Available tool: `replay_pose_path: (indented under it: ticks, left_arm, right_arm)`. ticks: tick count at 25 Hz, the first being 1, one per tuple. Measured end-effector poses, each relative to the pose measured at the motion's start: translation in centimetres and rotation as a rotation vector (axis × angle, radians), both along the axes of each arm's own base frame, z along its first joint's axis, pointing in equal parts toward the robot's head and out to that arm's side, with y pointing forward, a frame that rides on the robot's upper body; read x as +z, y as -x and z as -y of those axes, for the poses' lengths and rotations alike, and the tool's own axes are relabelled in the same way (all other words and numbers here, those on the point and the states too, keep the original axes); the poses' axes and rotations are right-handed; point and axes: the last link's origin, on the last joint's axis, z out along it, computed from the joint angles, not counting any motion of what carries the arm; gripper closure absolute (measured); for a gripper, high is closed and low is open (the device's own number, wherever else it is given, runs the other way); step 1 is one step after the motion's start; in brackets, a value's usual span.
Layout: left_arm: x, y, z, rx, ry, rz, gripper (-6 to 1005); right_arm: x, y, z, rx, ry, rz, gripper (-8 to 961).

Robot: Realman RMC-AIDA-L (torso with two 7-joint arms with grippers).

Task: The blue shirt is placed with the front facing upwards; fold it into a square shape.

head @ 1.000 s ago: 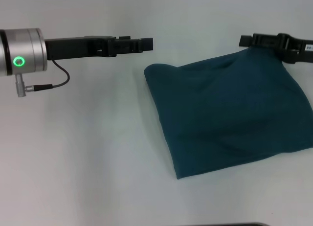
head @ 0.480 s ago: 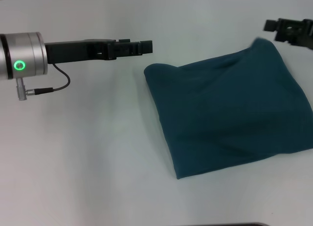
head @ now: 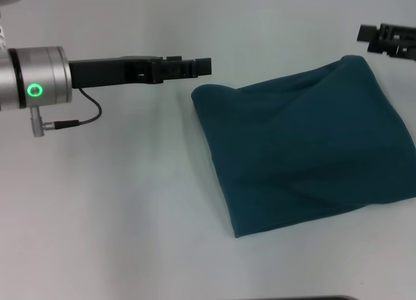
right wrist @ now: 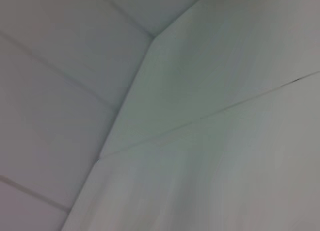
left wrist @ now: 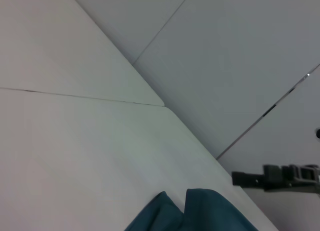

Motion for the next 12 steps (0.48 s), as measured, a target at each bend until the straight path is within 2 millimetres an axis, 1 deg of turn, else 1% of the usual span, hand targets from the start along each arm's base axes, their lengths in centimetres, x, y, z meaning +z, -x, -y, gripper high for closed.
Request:
replay_pose_path:
  ticks: [2,3,6,12]
  left_arm:
    - [-0.3,0.0,0.0,-0.001,0.003,0.002,37]
    - [-0.5,-0.1,0.1,-0.003,0.009,0.004,37]
    - [-1.1,-0.2,0.1,-0.005,0.015,0.008,38]
    - [-1.7,-1.0,0.0,-0.027,0.015,0.014,39]
  right_arm:
    - [-0.1,-0.1,1.1,0.031,0.056,0.012,177]
    - [-0.1,-0.1,1.1,0.031,0.056,0.012,177]
    - [-0.2,-0.9,2.5,0.021,0.114,0.041,178]
    - [1.0,-2.2,5.3,0.005,0.16,0.027,178]
